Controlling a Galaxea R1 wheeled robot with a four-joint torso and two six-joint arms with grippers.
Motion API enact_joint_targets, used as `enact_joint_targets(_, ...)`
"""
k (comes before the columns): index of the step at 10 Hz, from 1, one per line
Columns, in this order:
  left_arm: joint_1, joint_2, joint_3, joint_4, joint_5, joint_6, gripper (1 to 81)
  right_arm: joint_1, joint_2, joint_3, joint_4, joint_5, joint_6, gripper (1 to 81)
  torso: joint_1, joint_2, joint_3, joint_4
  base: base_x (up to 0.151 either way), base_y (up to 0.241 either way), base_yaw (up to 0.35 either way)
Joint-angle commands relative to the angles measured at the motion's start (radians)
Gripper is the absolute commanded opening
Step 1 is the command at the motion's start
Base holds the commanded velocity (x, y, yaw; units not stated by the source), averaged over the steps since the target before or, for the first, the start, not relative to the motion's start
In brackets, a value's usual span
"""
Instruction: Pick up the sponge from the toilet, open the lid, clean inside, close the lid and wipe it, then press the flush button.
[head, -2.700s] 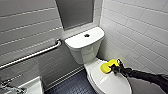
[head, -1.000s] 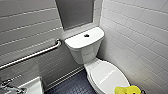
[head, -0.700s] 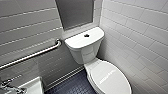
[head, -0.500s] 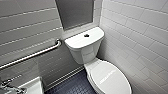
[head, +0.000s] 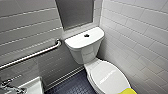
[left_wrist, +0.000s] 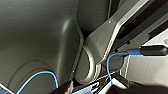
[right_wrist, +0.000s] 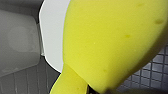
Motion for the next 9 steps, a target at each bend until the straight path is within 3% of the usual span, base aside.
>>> enact_joint_targets(1,0.01,-0.018,0.029,0.002,0.109,0.008,81.1,0.165,-0.049,0.137,0.26,-0.052,-0.261,1.0,0.0,0.0,0.0,0.0,0.0,0.0,0.0)
enact_joint_targets(4,0.009,-0.013,0.028,0.002,0.109,0.008,81.1,0.313,0.006,0.089,0.522,-0.058,-0.496,1.0,0.0,0.0,0.0,0.0,0.0,0.0,0.0)
enact_joint_targets(6,0.009,-0.016,0.023,0.0,0.109,0.008,81.1,0.428,0.077,0.009,0.607,-0.064,-0.589,1.0,0.0,0.0,0.0,0.0,0.0,0.0,0.0)
enact_joint_targets(9,0.009,-0.013,0.023,-0.003,0.109,0.008,81.1,0.569,0.21,-0.186,0.674,-0.119,-0.598,1.0,0.0,0.0,0.0,0.0,0.0,0.0,0.0)
